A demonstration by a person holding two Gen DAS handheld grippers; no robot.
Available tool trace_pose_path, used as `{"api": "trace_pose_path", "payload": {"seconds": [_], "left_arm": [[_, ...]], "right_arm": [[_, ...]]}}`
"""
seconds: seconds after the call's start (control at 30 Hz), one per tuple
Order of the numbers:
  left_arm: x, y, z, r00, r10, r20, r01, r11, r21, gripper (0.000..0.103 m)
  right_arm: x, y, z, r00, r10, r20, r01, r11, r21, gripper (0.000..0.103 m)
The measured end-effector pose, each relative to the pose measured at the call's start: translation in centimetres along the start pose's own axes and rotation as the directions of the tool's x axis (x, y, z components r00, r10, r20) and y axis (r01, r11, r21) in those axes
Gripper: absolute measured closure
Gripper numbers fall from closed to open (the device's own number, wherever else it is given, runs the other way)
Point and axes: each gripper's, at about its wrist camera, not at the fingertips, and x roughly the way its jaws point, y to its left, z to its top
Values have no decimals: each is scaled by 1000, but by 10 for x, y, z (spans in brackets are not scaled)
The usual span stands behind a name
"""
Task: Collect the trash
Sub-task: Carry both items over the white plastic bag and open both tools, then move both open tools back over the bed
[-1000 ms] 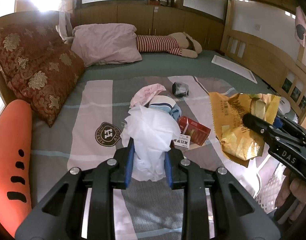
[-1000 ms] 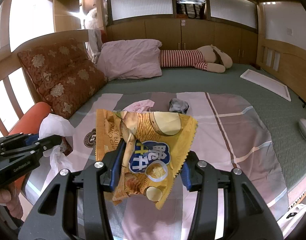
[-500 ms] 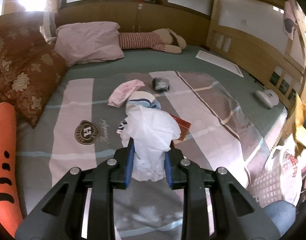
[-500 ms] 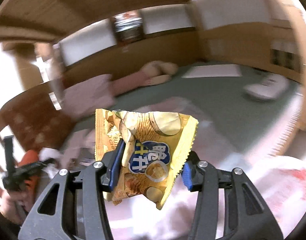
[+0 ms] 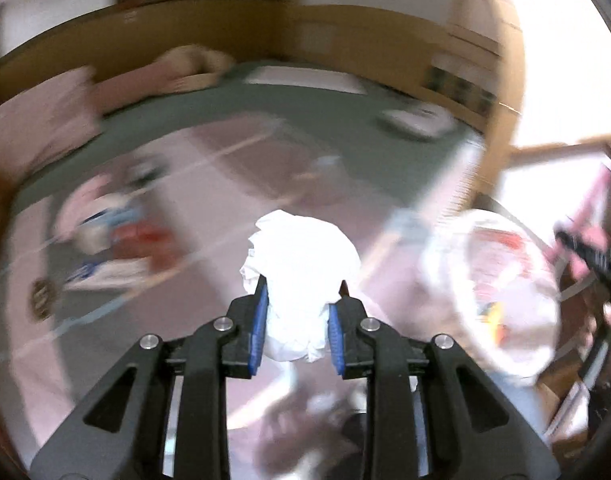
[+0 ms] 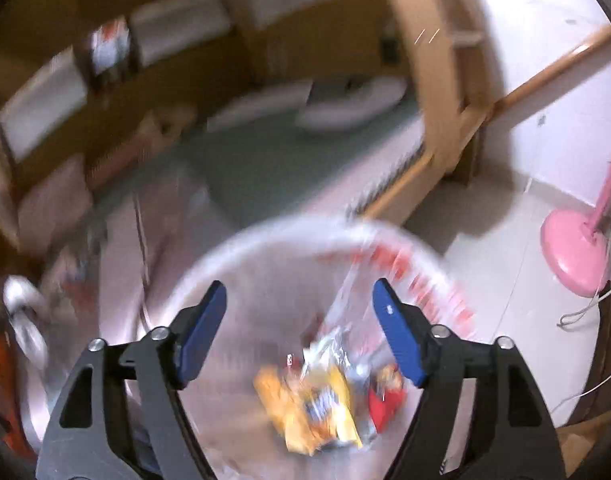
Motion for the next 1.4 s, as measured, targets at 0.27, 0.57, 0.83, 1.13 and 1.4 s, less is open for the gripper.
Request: {"api": "trace_pose_path", "payload": {"seconds": [0.27, 0.57, 0.83, 1.13, 1.4], "left_arm": [[40, -175, 36, 963, -256, -88, 268, 948, 173, 23], [-6, -55, 28, 999, 6, 47, -8, 999, 40, 7], [-81, 121, 2, 933, 343, 109, -317, 926, -206, 4], [-84, 224, -56, 866, 501, -14, -457, 778, -431, 4], [-91, 215, -59, 880, 476, 12, -432, 809, -398, 4]], "right_arm": [[-82, 19, 50, 954, 118, 275, -123, 992, 0, 11], [-26, 103, 10, 966, 255, 39, -244, 952, -186, 10], [18, 270, -20, 883, 447, -145, -464, 783, -413, 10], [54, 381, -58, 837, 527, -147, -516, 672, -531, 10], [74, 373, -69, 854, 479, -205, -512, 698, -501, 10]]}}
